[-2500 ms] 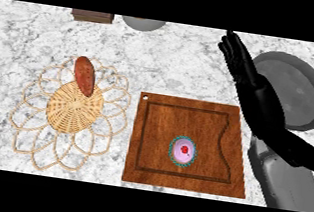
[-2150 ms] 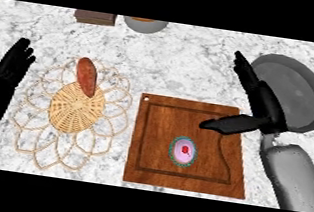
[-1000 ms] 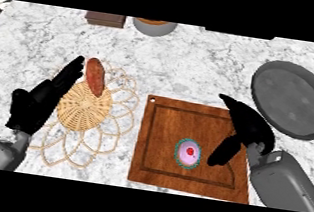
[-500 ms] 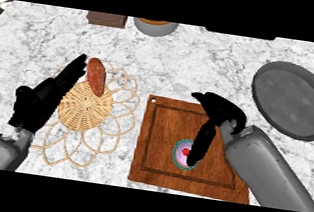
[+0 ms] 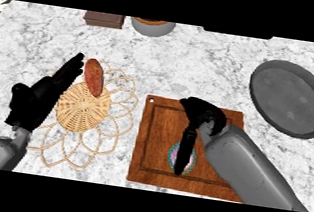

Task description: Pick the cupcake from the cutting board and place it in the pan

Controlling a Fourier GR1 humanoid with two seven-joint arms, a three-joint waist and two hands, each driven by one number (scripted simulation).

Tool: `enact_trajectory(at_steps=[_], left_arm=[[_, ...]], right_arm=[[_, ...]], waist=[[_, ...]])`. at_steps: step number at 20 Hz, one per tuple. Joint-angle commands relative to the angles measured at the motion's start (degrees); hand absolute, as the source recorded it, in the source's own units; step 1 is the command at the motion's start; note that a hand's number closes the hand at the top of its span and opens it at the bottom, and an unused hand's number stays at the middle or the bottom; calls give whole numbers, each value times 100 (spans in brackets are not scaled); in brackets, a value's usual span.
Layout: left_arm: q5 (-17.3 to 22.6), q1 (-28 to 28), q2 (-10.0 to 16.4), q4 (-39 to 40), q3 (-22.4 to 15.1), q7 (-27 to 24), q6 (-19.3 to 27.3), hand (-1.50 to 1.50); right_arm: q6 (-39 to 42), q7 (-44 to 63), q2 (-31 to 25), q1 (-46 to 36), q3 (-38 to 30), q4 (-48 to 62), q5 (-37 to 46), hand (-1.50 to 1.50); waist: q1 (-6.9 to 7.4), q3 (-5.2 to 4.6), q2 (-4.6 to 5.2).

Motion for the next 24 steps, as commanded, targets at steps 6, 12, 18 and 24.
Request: enact_trajectory(at_steps=[6, 12, 18, 24], left_arm=[[-68, 127, -21, -260, 117, 150, -11, 0], [-224, 38, -239, -174, 124, 175, 4, 0], [-115, 21, -152, -32, 378, 81, -349, 0], [-296, -76, -306, 126, 455, 140, -307, 0]], right_arm=[[404, 1354, -99, 50, 376, -174, -57, -150], [-13, 1170, 206, 249, 495, 74, 278, -150], [273, 665, 12, 409, 378, 327, 181, -150], [688, 484, 193, 354, 533, 339, 91, 150]], waist=[[-49, 6, -12], [-28, 9, 9], [-16, 10, 23], [-19, 8, 24]])
